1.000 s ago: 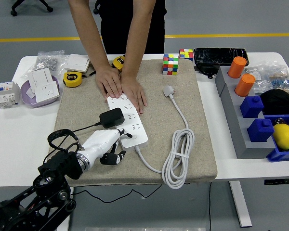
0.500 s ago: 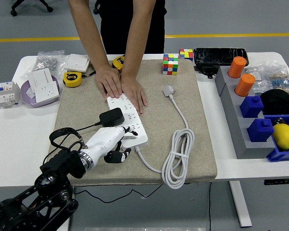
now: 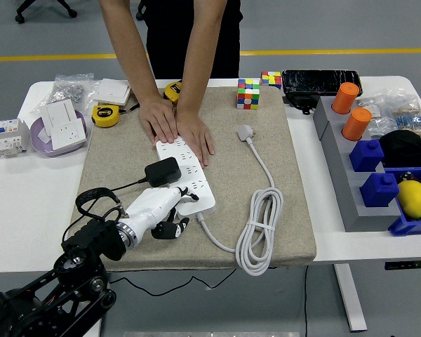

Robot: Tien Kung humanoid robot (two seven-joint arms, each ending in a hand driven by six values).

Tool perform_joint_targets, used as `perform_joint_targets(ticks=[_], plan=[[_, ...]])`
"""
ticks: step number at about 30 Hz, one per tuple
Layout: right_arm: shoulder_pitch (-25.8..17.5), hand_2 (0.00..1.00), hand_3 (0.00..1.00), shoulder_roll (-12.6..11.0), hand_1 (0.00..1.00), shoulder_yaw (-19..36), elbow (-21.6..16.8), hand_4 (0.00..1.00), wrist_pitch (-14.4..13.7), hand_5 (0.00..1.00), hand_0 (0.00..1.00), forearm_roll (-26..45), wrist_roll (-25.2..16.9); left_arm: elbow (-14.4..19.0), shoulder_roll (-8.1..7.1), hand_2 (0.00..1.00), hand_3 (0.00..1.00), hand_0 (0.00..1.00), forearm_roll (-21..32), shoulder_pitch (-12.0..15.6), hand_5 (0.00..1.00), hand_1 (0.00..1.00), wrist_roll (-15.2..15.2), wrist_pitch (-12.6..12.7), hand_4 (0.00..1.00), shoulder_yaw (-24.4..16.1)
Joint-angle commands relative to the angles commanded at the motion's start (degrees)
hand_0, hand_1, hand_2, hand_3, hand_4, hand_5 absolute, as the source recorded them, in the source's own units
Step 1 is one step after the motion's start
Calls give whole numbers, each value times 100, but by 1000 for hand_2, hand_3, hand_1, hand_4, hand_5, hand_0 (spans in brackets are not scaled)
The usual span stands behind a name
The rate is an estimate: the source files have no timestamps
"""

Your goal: Pick up the plug,place it near the board,insert it into the board,press the button

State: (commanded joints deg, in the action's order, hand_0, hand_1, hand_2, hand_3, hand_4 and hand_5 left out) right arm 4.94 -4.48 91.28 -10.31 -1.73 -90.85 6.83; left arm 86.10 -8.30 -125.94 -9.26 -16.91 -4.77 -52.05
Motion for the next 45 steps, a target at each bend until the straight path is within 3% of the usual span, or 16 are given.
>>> perform_joint_targets(ticks=[30, 39, 43, 44, 45], plan=[[-9, 727, 767, -1, 733, 10, 0, 998, 1, 916, 867, -12, 3, -92, -23, 156, 749, 167, -142, 27, 2, 35, -31, -87, 569, -33], [-7, 727, 767, 2, 733, -10, 0, 998, -1, 917, 866, -9, 8, 302, -57, 156, 738, 168, -244, 20, 2, 35, -129, -254, 572, -141], [-7, 727, 767, 5, 733, -13, 0, 998, 1, 917, 866, -9, 9, 456, -66, 156, 738, 168, -281, 2, 2, 35, -148, -204, 572, -223], [-7, 727, 767, 6, 732, -12, 0, 998, 1, 917, 866, -11, 11, 481, -66, 159, 727, 169, -291, -2, 2, 38, -147, -170, 464, -245], [-6, 727, 767, 5, 732, -25, 0, 998, 0, 917, 866, 1, 9, 514, -62, 159, 727, 169, -286, -9, 2, 38, -116, -73, 464, -308]])
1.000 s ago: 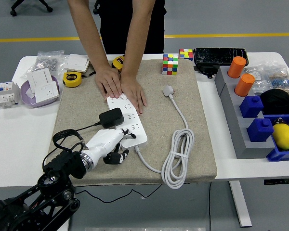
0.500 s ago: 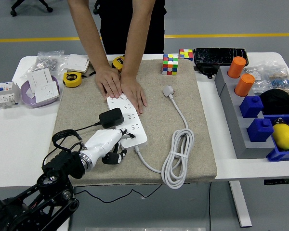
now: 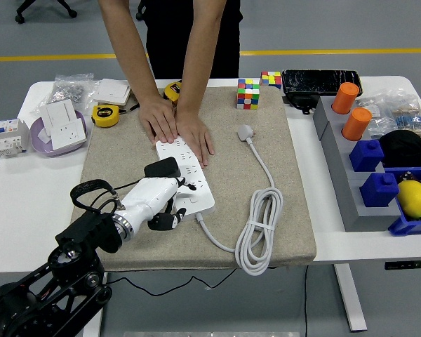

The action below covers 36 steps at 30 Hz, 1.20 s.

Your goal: Pick up the plug,place it near the board,insert it into the board,press the button

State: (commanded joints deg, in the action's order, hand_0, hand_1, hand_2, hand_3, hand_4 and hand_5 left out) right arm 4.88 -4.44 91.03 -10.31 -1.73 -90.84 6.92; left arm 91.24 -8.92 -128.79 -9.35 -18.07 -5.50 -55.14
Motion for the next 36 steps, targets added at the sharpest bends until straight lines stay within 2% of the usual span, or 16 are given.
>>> perform_joint_targets(ticks=[4, 5, 7, 8, 10, 11, 16, 17, 20, 22, 23, 28, 30, 34, 35, 36], plan=[[2, 727, 767, -1, 732, -3, 0, 998, -4, 917, 866, 9, 1, 107, 26, 159, 727, 169, 113, -21, 2, 38, 199, 411, 464, -263], [0, 727, 767, -1, 733, 2, 0, 998, -5, 916, 866, 9, 2, 152, 39, 165, 647, 195, 228, -39, 93, 51, 309, 600, 654, -372], [-3, 727, 767, 1, 733, 12, 0, 998, -3, 916, 866, 1, 6, 189, 57, 165, 647, 195, 373, -70, 93, 51, 422, 927, 654, -502], [-6, 727, 767, 2, 733, 15, 0, 998, -3, 916, 866, -1, 7, 182, 75, 165, 647, 195, 420, -95, 93, 51, 463, 1001, 654, -554], [-10, 727, 767, 5, 733, 16, 0, 998, -1, 916, 866, -2, 12, 156, 131, 165, 647, 195, 499, -167, 93, 51, 478, 1384, 654, -813], [-11, 727, 766, 6, 732, 13, 0, 998, -1, 917, 866, 2, 12, 145, 151, 489, 775, 419, 476, -192, 376, 480, 424, 1432, 964, -928], [-5, 727, 766, 9, 732, -5, 0, 998, -5, 917, 866, 21, 14, -133, 200, 489, 775, 419, 476, -377, 376, 480, 253, 1079, 964, -1213], [3, 727, 767, 8, 733, -23, 0, 998, -6, 917, 865, 34, 16, -258, 210, 939, 936, 868, 551, -432, 476, 978, 216, 882, 998, -1237], [16, 727, 767, 8, 733, -25, 0, 998, -9, 917, 865, 35, 21, -551, 234, 939, 936, 868, 840, -540, 476, 978, 166, 480, 998, -1179], [19, 727, 767, 7, 733, -34, 0, 998, -13, 917, 865, 45, 21, -713, 264, 939, 936, 868, 957, -592, 476, 978, 157, 339, 998, -1130], [19, 727, 766, 7, 733, -28, 0, 998, -11, 915, 865, 36, 25, -805, 295, 998, 991, 998, 1000, -619, 479, 998, 146, 277, 998, -1109], [13, 727, 766, 8, 733, -18, 0, 998, -9, 915, 865, 18, 40, -1168, 399, 998, 991, 998, 1086, -708, 479, 998, 144, 153, 998, -1014], [12, 726, 766, 9, 733, -25, 0, 998, -9, 916, 865, 24, 37, -1262, 415, 976, 956, 952, 1072, -726, 461, 998, 149, 132, 998, -975], [11, 726, 766, 10, 733, -30, 0, 998, -9, 916, 865, 24, 38, -1495, 471, 976, 956, 952, 989, -779, 461, 998, 185, 192, 998, -913], [10, 727, 766, 11, 733, -33, 0, 998, -8, 915, 863, 27, 36, -1551, 488, 824, 803, 843, 966, -790, 422, 922, 195, 213, 998, -905], [10, 727, 766, 11, 733, -34, 0, 998, -8, 915, 863, 26, 36, -1592, 502, 824, 803, 843, 952, -798, 422, 922, 205, 228, 998, -899]])
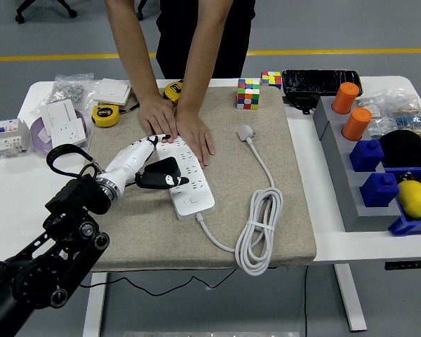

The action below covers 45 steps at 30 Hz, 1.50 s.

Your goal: Pick up the plug,place it near the board,insert it into the board,press the button

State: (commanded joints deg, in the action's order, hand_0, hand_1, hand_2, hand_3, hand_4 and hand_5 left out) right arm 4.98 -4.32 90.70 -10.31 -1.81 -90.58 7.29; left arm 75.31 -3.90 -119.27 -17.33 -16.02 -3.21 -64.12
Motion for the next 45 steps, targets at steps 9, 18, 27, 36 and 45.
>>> perform_joint_targets(ticks=[9, 18, 27, 36, 45], plan=[[14, 726, 766, -4, 733, -5, 0, 998, 4, 916, 863, -12, -3, -480, 127, 704, 677, 748, -410, -98, 384, 804, 64, 168, 998, -20], [1, 726, 766, -16, 733, 7, 0, 998, 13, 912, 862, -45, 1, -567, 154, 410, 445, 493, -913, -88, 254, 506, 49, 581, 889, -46], [-1, 726, 766, -16, 733, -12, 0, 998, 15, 911, 864, -38, -3, -573, 154, 356, 425, 386, -1073, -51, 151, 350, 41, 615, 679, -9], [0, 726, 765, -22, 733, -14, 0, 998, 12, 910, 861, -35, -1, -526, 138, 338, 424, 373, -841, -39, 111, 330, 162, 687, 634, 22], [-1, 725, 765, -9, 732, -5, 0, 998, 7, 909, 861, -18, -1, -500, 119, 343, 425, 381, -220, 44, 113, 360, 380, 784, 633, -30]])
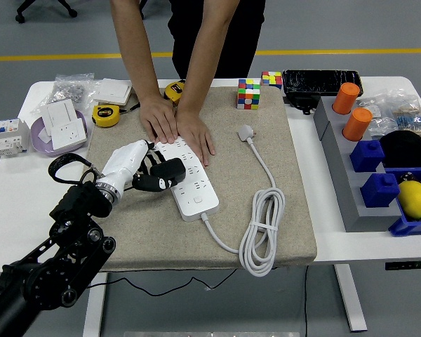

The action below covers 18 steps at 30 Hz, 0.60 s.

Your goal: Pick up the plug,place it near the board,insert it into the board,press the button

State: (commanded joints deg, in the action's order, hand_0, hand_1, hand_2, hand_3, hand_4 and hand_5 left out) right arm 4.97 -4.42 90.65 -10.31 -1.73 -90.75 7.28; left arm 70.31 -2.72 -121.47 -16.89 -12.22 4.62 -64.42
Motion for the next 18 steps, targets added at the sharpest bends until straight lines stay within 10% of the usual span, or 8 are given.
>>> perform_joint_targets(ticks=[18], plan=[[9, 725, 765, -3, 732, 9, 0, 998, -5, 911, 860, 17, -1, -36, -37, 349, 427, 382, 388, 122, 114, 384, 259, -26, 633, -207]])
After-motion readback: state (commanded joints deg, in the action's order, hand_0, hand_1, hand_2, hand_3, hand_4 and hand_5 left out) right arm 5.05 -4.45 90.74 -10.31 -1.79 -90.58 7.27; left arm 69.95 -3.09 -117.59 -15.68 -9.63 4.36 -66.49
